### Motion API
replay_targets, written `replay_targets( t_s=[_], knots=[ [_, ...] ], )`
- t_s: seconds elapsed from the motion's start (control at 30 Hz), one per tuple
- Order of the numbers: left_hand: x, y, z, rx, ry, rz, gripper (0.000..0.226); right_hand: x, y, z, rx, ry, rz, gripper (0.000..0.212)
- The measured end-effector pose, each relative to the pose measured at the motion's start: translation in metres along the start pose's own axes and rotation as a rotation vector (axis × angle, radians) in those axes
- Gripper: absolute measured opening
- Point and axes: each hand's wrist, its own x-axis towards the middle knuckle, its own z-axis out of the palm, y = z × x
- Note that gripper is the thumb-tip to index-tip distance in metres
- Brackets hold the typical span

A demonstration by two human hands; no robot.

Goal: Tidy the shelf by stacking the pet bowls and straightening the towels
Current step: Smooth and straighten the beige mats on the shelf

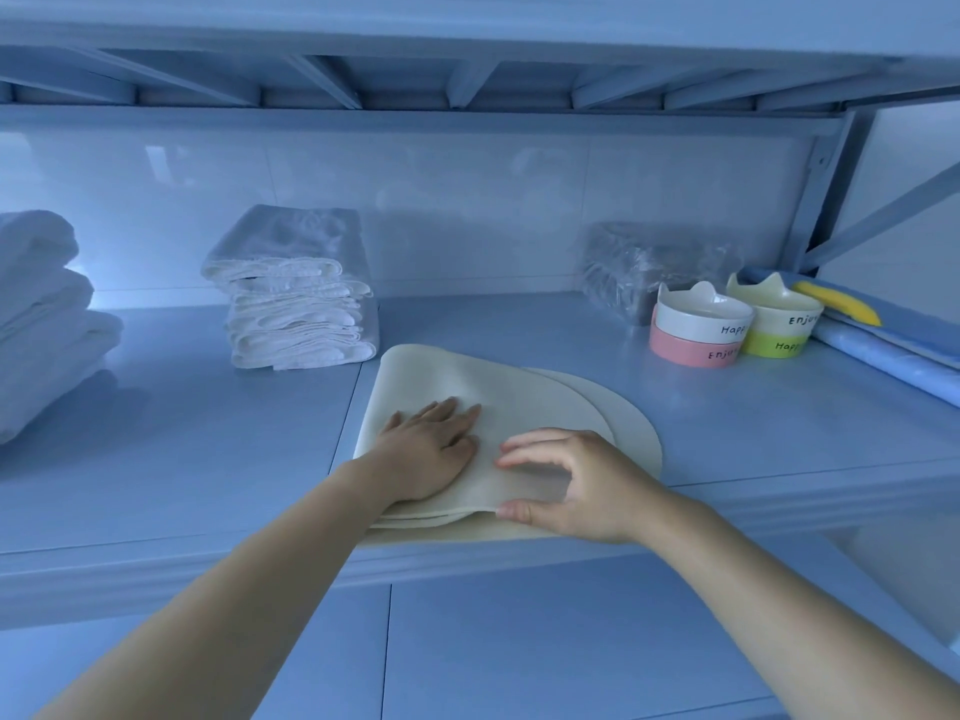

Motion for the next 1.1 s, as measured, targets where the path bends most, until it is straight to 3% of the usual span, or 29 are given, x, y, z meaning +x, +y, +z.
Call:
replay_targets(
  t_s=[0.1, 0.23, 0.33, 0.47, 0.77, 0.87, 1.1],
  knots=[
    [-0.008, -0.003, -0.004, -0.007, 0.069, 0.017, 0.049, 0.0, -0.006, 0.007, -0.019, 0.008, 0.003, 0.062],
    [-0.027, -0.01, -0.014, -0.112, 0.293, 0.104, 0.038, 0.002, -0.013, 0.014, 0.002, 0.023, 0.0, 0.057],
    [-0.047, -0.021, -0.018, -0.171, 0.195, 0.171, 0.04, 0.005, -0.016, 0.015, -0.005, 0.059, -0.007, 0.05],
    [-0.069, -0.036, -0.017, -0.165, 0.095, 0.24, 0.069, 0.008, -0.02, 0.016, -0.019, 0.077, -0.002, 0.044],
    [-0.083, -0.039, -0.012, -0.169, 0.307, 0.329, 0.037, 0.011, -0.033, 0.032, -0.09, 0.217, -0.028, 0.037],
    [-0.084, -0.036, -0.012, -0.194, 0.336, 0.329, 0.036, 0.009, -0.036, 0.033, -0.114, 0.263, -0.03, 0.029],
    [-0.075, -0.016, -0.011, -0.27, 0.261, 0.302, 0.047, 0.002, -0.035, 0.014, -0.226, 0.4, -0.034, 0.041]
  ],
)
